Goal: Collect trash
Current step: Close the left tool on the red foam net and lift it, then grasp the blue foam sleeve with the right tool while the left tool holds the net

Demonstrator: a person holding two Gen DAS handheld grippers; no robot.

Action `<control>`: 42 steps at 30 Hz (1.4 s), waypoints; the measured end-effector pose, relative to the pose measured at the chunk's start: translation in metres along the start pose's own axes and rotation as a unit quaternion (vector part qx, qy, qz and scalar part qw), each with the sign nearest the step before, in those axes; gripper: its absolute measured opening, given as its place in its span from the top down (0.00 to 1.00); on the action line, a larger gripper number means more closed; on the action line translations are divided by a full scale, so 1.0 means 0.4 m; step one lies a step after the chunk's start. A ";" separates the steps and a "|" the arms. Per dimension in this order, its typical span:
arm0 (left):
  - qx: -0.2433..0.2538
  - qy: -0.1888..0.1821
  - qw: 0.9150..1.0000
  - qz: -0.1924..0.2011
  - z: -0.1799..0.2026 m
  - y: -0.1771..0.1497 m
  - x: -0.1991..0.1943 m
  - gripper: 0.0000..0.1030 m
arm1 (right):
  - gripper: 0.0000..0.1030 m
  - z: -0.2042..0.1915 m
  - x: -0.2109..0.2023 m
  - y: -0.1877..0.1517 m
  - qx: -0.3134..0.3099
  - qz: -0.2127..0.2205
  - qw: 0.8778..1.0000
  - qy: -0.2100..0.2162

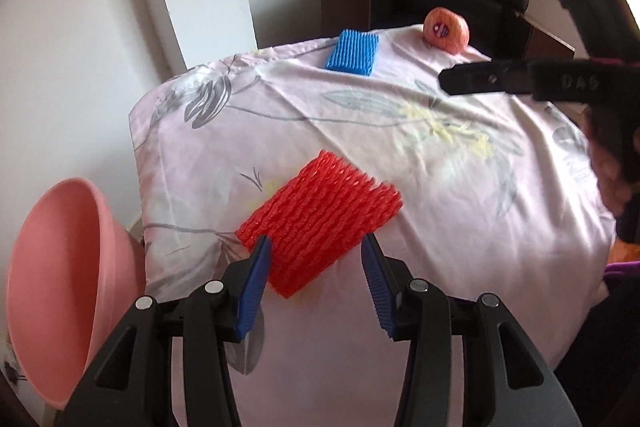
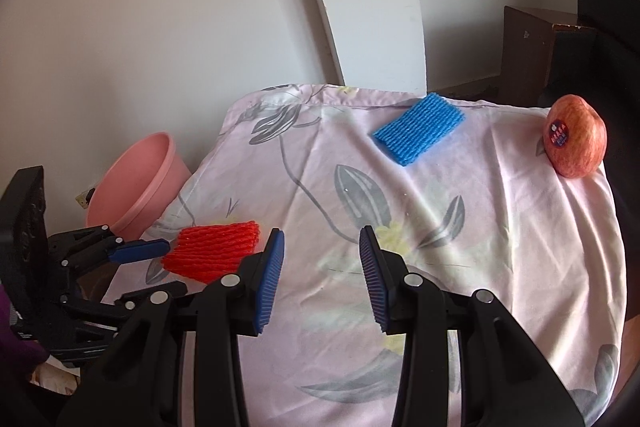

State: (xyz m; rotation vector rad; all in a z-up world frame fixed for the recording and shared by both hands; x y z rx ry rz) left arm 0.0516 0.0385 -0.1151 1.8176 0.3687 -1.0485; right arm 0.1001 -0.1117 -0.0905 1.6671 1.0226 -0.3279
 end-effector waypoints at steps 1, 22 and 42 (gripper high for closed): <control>0.001 0.004 1.000 -0.002 -0.001 -0.002 0.005 0.56 | 0.61 0.006 -0.001 0.000 0.003 0.000 1.000 -0.002; -0.168 -0.011 0.983 0.070 -0.093 0.015 -0.059 0.91 | 0.61 0.089 0.066 0.083 0.080 0.010 0.997 -0.003; -0.222 -0.010 0.972 0.073 -0.136 0.007 -0.048 0.91 | 0.72 0.174 0.272 0.206 0.137 0.026 0.988 -0.068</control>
Point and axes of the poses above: each gripper's, at about its wrist camera, not at the fingertips, and x roughly the way its jaws point, z to its right, y to its top, the point moved 4 cm from there along x, roughly the way its jaws point, and after that the axes turned 8 degrees about x, right-handed, at the moved point
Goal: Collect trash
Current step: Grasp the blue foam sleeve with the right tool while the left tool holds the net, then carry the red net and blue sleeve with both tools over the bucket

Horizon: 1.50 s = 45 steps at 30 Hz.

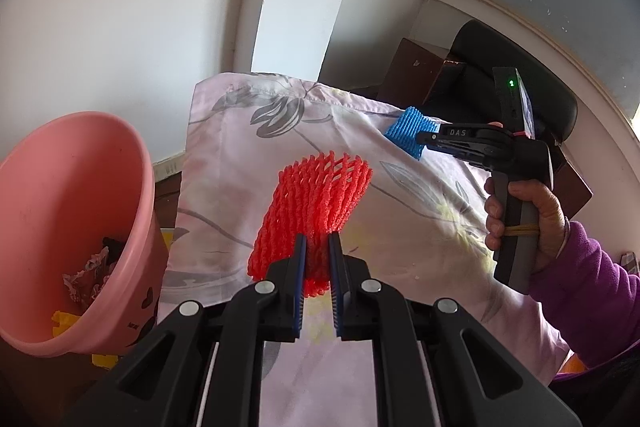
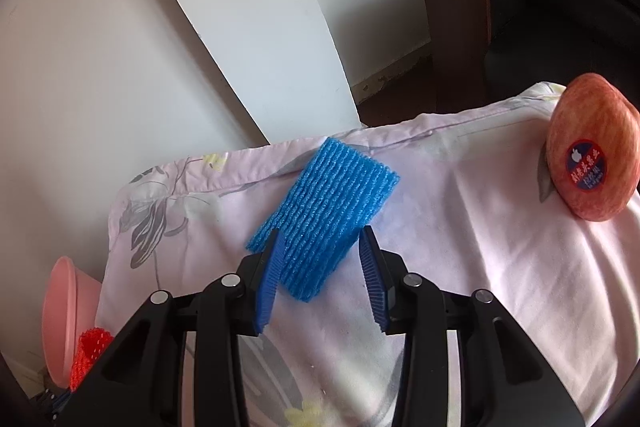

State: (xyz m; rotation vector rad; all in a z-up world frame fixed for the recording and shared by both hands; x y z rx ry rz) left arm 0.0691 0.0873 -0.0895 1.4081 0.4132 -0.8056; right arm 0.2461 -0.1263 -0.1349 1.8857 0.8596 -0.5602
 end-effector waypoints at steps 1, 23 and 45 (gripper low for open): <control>0.000 0.000 1.000 0.001 0.000 0.000 -0.001 0.91 | 0.81 -0.001 0.003 -0.004 -0.002 -0.001 1.000 -0.002; -0.036 0.037 0.998 0.046 -0.020 0.008 -0.098 0.91 | 0.96 -0.122 -0.209 -0.081 -0.084 0.022 0.993 0.080; -0.118 0.154 0.977 0.091 -0.200 -0.058 -0.280 0.91 | 0.96 -0.465 -0.272 -0.263 -0.198 -0.025 0.960 0.199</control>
Point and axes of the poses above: each gripper's, at about its wrist camera, not at the fingertips, and x roughly the way its jaws point, z to its right, y to its top, the point moved 4 cm from there along x, roughly the way its jaws point, and after that the axes turned 8 degrees about x, right-handed, at the moved point
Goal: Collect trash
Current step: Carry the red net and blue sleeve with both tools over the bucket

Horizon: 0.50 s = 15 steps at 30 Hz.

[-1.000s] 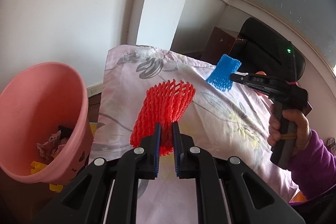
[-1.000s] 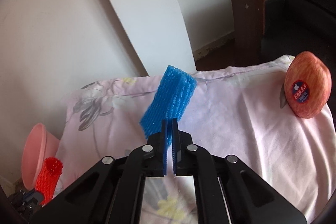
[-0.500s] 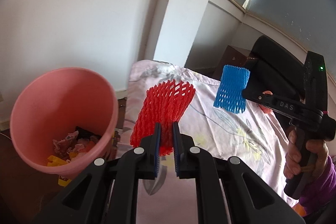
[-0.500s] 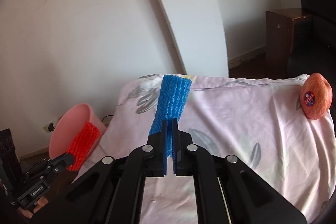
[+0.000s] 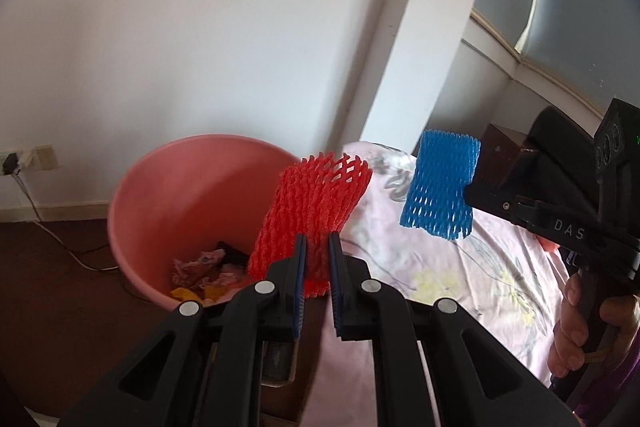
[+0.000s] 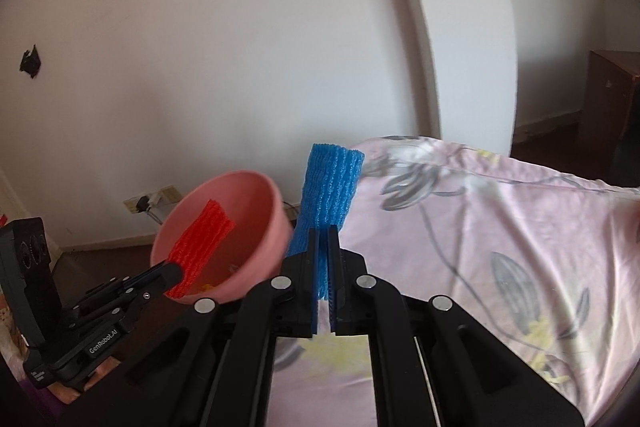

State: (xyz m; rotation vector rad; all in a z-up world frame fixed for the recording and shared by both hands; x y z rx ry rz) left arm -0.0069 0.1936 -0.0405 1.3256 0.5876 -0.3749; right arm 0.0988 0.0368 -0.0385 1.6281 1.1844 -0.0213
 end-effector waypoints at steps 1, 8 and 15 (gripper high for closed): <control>-0.004 0.003 1.000 0.000 -0.011 -0.001 -0.002 0.91 | 0.96 -0.013 0.008 -0.001 -0.004 -0.002 1.000 0.004; -0.028 0.024 0.999 -0.001 -0.082 -0.008 -0.007 0.91 | 0.96 -0.112 0.078 -0.008 -0.040 -0.027 0.999 0.021; -0.050 0.039 0.998 -0.010 -0.141 -0.020 0.008 0.91 | 0.96 -0.178 0.152 -0.028 -0.064 -0.054 0.996 0.026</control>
Point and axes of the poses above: each gripper's, at about its wrist camera, not at the fingertips, and x roughly the way its jaws point, z to its right, y to its top, the point moved 4 cm from there along x, roughly the way its jaws point, and after that the axes turned 8 degrees about x, right-handed, at the moved point
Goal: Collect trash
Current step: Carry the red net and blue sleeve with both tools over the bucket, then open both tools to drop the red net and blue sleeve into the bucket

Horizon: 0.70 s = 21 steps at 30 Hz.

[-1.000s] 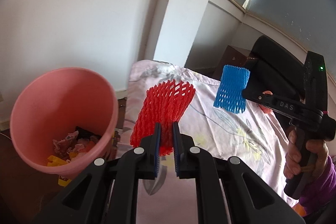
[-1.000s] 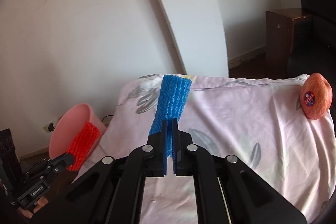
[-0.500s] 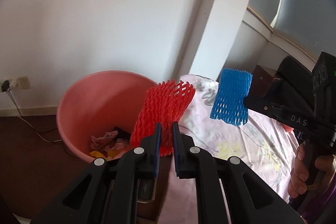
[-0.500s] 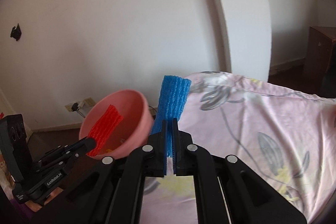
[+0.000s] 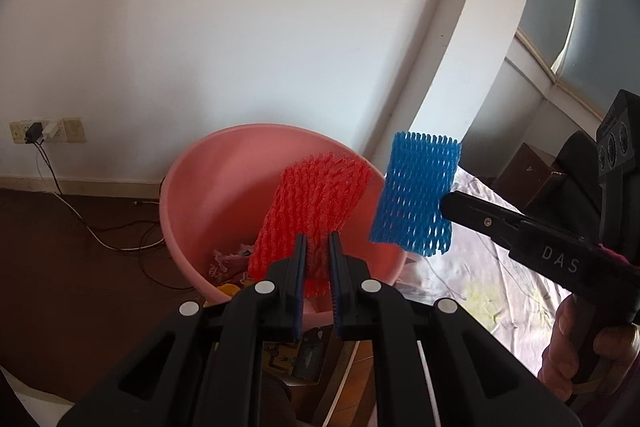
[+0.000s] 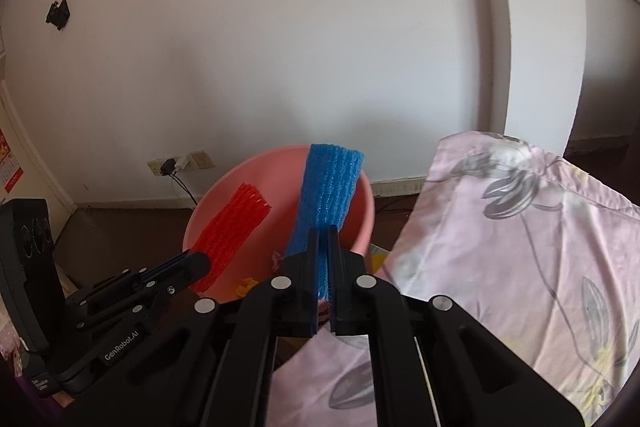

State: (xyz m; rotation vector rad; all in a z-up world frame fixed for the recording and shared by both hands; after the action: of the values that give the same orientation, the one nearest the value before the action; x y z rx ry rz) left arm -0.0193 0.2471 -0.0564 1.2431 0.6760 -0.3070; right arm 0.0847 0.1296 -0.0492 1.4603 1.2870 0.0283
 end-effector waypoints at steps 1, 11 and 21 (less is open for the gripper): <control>-0.004 0.002 1.000 -0.002 -0.009 0.000 0.005 0.91 | 0.96 -0.005 0.008 -0.002 -0.002 -0.003 1.000 0.000; -0.028 0.017 0.999 -0.019 -0.052 -0.010 0.051 0.91 | 0.96 -0.035 0.077 -0.023 -0.017 -0.034 0.999 -0.003; -0.036 0.030 0.998 -0.032 -0.068 -0.026 0.079 0.90 | 0.96 -0.041 0.106 -0.037 -0.015 -0.053 0.998 -0.001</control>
State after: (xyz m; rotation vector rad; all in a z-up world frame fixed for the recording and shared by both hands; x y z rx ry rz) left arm -0.0091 0.2738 -0.0884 1.1670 0.7734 -0.2964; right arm 0.0815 0.1665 -0.0793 1.3643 1.3544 -0.0238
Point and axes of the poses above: each gripper's, at about its wrist camera, not at the fingertips, and x roughly the way its jaws point, z to its right, y to its top, the point moved 4 cm from there along x, roughly the way its jaws point, and after that the axes turned 8 degrees about x, right-handed, at the moved point
